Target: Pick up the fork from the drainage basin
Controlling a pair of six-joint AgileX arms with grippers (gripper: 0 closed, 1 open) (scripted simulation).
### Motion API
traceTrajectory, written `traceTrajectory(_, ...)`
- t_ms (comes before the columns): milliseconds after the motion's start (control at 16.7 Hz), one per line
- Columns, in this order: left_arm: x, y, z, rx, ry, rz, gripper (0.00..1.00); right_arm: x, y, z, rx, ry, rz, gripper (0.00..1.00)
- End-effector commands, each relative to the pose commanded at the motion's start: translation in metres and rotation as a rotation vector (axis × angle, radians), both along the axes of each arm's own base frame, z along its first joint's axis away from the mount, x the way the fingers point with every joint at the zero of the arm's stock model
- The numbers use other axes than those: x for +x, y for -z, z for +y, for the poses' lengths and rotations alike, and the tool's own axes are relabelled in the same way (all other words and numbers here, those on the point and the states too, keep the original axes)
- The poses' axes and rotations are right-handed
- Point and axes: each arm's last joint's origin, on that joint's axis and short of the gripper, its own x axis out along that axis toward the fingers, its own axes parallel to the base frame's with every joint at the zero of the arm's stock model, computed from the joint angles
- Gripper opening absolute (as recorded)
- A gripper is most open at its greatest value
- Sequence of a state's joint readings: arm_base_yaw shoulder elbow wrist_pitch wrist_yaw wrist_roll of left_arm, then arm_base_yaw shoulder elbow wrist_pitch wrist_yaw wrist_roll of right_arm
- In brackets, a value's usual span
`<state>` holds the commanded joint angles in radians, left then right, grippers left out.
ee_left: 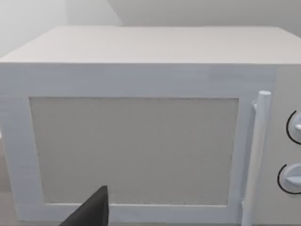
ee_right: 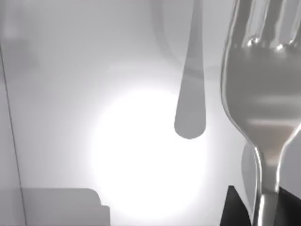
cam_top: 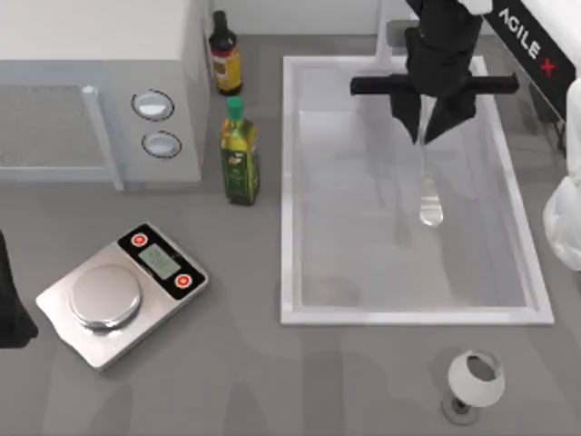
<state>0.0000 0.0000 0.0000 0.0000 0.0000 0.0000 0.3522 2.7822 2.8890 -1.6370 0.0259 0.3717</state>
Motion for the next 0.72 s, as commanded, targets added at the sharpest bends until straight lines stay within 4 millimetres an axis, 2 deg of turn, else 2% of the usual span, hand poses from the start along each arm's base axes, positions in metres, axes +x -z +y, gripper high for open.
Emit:
traceTrajectory(420, 0.000, 0.000, 0.000, 0.000, 0.000, 0.000, 1.00, -0.002, -0.007, -0.001, 0.003, 0.000, -0.007, 0.00)
traceTrajectory(720, 0.000, 0.000, 0.000, 0.000, 0.000, 0.000, 1.00, -0.010, -0.040, -0.027, 0.007, 0.000, -0.017, 0.00)
